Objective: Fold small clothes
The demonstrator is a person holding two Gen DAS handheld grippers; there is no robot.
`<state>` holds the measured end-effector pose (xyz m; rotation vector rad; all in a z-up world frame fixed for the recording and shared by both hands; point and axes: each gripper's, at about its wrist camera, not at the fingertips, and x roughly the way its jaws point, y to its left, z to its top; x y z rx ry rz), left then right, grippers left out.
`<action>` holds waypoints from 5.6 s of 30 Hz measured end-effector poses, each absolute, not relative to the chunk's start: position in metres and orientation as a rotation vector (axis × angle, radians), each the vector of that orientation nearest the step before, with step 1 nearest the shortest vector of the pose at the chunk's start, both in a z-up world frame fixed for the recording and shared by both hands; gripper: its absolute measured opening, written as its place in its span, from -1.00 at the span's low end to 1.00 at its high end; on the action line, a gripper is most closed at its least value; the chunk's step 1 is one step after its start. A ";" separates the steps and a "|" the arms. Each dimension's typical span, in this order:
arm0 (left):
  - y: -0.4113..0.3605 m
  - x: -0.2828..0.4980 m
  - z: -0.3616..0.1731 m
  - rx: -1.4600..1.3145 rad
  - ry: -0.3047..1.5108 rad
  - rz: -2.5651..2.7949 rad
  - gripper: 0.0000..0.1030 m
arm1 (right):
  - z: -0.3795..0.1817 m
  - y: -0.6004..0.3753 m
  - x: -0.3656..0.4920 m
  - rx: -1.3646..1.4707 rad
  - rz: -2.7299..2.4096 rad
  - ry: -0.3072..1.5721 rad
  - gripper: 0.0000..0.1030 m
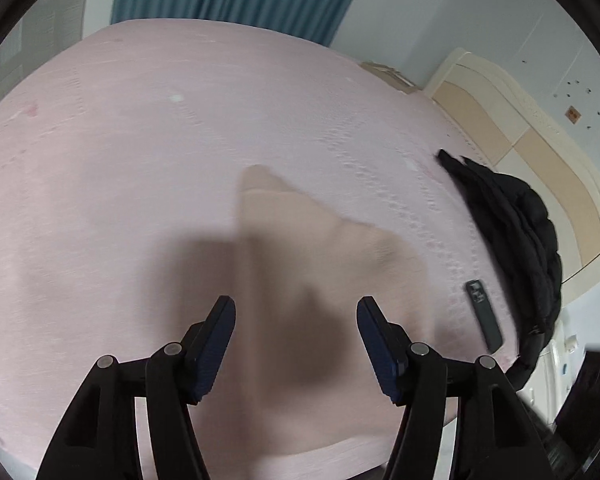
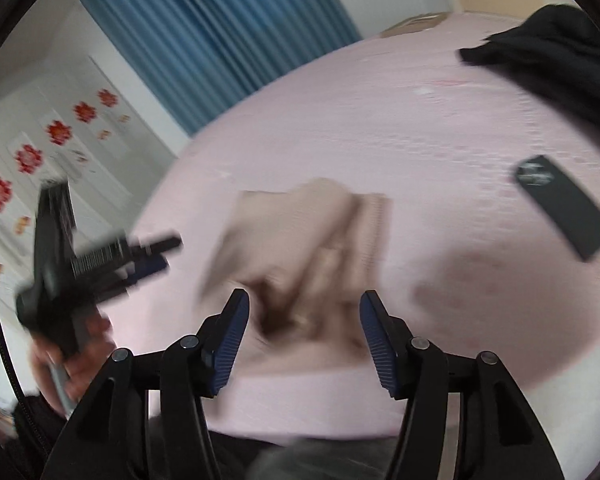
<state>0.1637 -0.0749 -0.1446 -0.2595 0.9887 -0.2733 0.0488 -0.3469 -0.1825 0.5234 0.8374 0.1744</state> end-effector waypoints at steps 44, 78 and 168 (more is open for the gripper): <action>0.015 0.162 -0.204 -0.527 0.989 -0.336 0.25 | -0.287 -0.351 0.168 0.681 0.164 1.023 -0.21; 0.100 0.182 -0.174 -0.406 0.841 -0.174 0.25 | -0.226 -0.241 0.282 0.663 0.323 1.055 -0.23; 0.023 0.202 -0.195 -0.256 0.904 -0.222 -0.53 | -0.217 -0.216 0.195 0.048 0.179 0.931 -0.39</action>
